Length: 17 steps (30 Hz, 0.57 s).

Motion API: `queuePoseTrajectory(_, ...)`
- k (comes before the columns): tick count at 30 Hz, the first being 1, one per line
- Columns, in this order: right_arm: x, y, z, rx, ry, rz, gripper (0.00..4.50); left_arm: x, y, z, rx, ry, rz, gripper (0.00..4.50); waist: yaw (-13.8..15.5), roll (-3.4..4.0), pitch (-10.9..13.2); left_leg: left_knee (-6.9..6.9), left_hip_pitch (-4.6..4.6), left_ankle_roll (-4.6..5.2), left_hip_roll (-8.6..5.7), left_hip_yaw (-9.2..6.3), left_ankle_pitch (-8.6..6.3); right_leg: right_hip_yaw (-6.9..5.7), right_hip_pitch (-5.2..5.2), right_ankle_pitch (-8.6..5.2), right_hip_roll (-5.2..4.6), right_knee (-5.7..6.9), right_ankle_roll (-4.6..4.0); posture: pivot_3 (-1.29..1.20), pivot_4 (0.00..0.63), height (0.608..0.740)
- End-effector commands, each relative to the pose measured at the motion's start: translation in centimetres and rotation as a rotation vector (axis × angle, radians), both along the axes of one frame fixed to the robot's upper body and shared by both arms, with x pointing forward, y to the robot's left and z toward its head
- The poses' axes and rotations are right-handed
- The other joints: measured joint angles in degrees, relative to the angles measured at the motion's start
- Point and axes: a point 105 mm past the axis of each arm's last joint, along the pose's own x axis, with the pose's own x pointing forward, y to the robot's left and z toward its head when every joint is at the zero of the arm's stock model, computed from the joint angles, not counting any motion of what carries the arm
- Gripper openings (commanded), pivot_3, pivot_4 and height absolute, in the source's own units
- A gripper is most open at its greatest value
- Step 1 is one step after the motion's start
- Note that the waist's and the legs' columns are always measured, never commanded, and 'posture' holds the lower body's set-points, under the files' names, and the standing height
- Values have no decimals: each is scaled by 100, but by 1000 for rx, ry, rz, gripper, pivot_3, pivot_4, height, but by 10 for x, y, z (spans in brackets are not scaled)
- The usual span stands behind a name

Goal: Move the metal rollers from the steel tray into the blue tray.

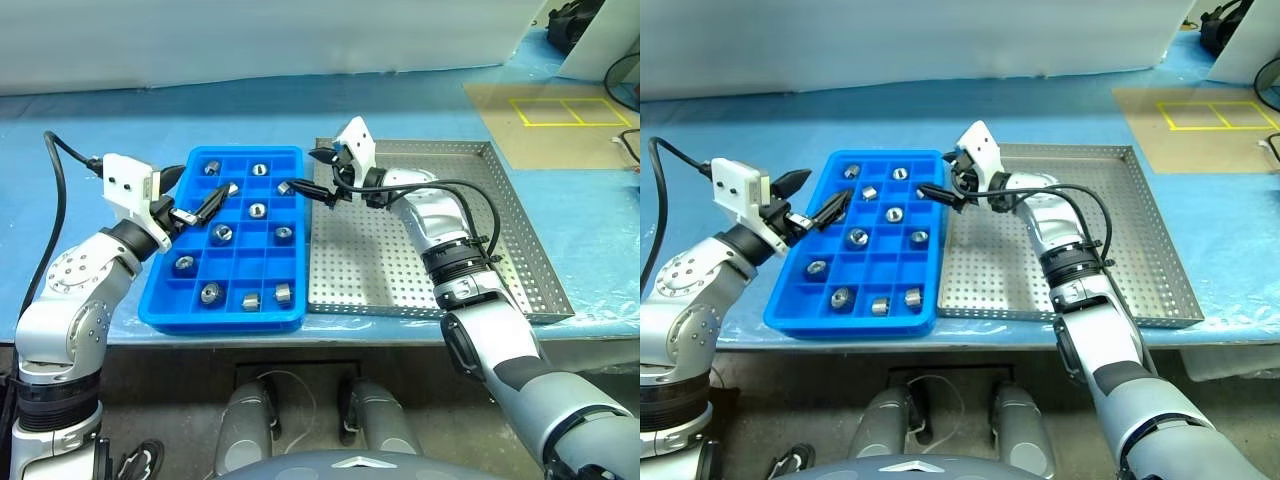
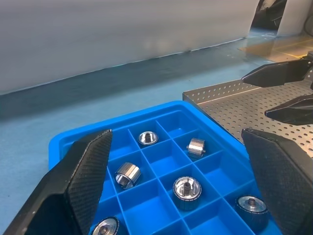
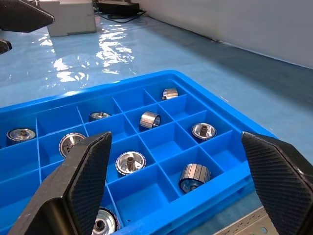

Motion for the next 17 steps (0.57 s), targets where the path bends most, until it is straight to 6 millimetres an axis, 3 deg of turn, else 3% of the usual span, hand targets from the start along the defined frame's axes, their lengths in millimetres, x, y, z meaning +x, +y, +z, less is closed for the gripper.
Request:
queuePoseTrajectory(1, -2, 6, 19, 31, -55, 31, 4348, -4, -2, 14, -6, -63, 3, 4500, 2, 0, 0, 0, 0, 0, 0, 0, 0, 0, 0, 0, 0, 0, 0, -173, 150, 740)
queuePoseTrajectory(17, -1, 11, 23, 60, -62, 21, 4348, -4, -3, 9, 22, -40, -19, 4500, 2, 1, 0, -3, 0, -1, 0, 0, 1, 0, -1, 0, 0, -1, 0, -197, 150, 740)
